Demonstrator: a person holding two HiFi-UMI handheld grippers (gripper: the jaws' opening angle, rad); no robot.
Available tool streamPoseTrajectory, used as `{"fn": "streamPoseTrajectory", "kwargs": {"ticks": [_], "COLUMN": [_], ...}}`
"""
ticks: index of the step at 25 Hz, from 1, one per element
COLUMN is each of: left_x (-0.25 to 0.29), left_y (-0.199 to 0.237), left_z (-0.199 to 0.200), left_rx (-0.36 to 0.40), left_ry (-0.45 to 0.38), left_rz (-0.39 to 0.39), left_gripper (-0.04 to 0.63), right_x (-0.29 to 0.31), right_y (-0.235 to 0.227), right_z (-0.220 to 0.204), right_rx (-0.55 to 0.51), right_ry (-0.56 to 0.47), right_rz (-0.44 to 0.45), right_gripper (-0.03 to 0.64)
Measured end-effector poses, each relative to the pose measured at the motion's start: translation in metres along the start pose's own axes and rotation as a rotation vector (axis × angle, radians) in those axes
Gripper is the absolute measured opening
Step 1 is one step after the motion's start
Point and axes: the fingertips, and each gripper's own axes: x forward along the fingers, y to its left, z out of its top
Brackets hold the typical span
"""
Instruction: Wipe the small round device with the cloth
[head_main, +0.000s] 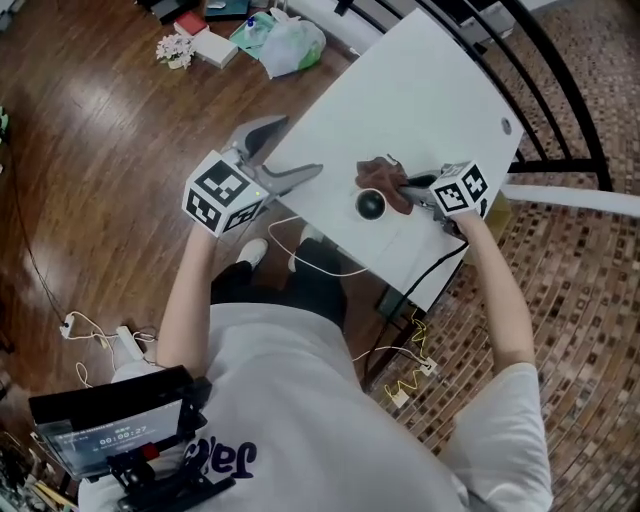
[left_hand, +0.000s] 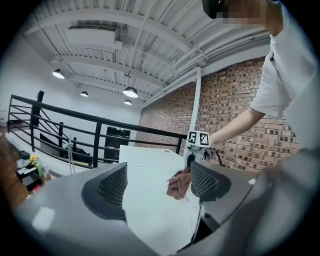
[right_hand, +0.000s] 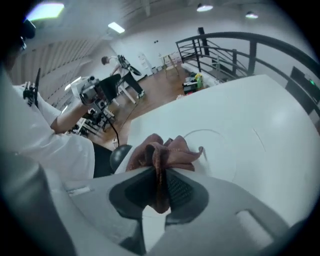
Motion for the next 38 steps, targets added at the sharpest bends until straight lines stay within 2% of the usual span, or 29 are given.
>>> {"fn": "streamPoseTrajectory", "kwargs": {"ticks": [2, 4, 5, 8, 10, 12, 14, 17, 20, 26, 28, 30, 33, 35, 38], "left_x": [0.000, 0.001, 0.001, 0.002, 0.004, 0.005, 0.006, 0.006, 0.010, 0.020, 0.021, 0.022, 0.017, 0.013, 0.004], "left_y": [-0.001, -0.002, -0.002, -0.003, -0.008, -0.010, -0.010, -0.013, -0.026, -0.048, -0.054, -0.061, -0.068, -0.074, -0.087], "left_z": [0.001, 0.002, 0.003, 0.005, 0.006, 0.006, 0.005, 0.004, -0.001, -0.001, -0.001, -0.001, 0.001, 0.005, 0.016], "left_rx": [0.002, 0.004, 0.006, 0.012, 0.019, 0.025, 0.028, 0.033, 0.030, 0.045, 0.049, 0.053, 0.061, 0.058, 0.064], "left_ry": [-0.003, -0.007, -0.008, -0.008, -0.006, -0.002, 0.002, 0.017, 0.037, 0.061, 0.068, 0.072, 0.079, 0.077, 0.062], "left_rz": [-0.005, -0.009, -0.011, -0.020, -0.032, -0.042, -0.048, -0.059, -0.068, -0.117, -0.133, -0.148, -0.180, -0.204, -0.242], "left_gripper": [0.428, 0.428, 0.428, 0.428, 0.428, 0.428, 0.428, 0.428, 0.428, 0.428, 0.428, 0.428, 0.428, 0.428, 0.428], "right_x": [-0.021, -0.045, -0.052, -0.049, -0.029, -0.005, 0.010, 0.005, -0.012, -0.020, -0.012, 0.000, 0.006, -0.010, -0.050], "right_y": [0.013, 0.047, 0.070, 0.142, 0.170, 0.170, 0.150, 0.112, 0.079, 0.010, -0.007, -0.015, -0.014, -0.002, 0.039], "right_z": [0.020, 0.048, 0.058, 0.061, 0.044, 0.027, 0.020, 0.030, 0.031, 0.005, -0.015, -0.037, -0.063, -0.068, -0.065], "right_rx": [0.014, -0.060, -0.124, -0.311, -0.393, -0.438, -0.427, -0.296, -0.114, 0.370, 0.475, 0.519, 0.514, 0.524, 0.528], "right_ry": [-0.148, -0.260, -0.275, -0.187, -0.077, 0.009, 0.015, -0.133, -0.312, -0.682, -0.714, -0.656, -0.572, -0.634, -0.798], "right_rz": [0.025, 0.081, 0.122, 0.266, 0.309, 0.274, 0.203, 0.120, 0.092, 0.056, -0.014, -0.118, -0.307, -0.383, -0.454], "right_gripper": [0.037, 0.037, 0.037, 0.037, 0.037, 0.037, 0.037, 0.037, 0.037, 0.037, 0.035, 0.037, 0.037, 0.037, 0.037]}}
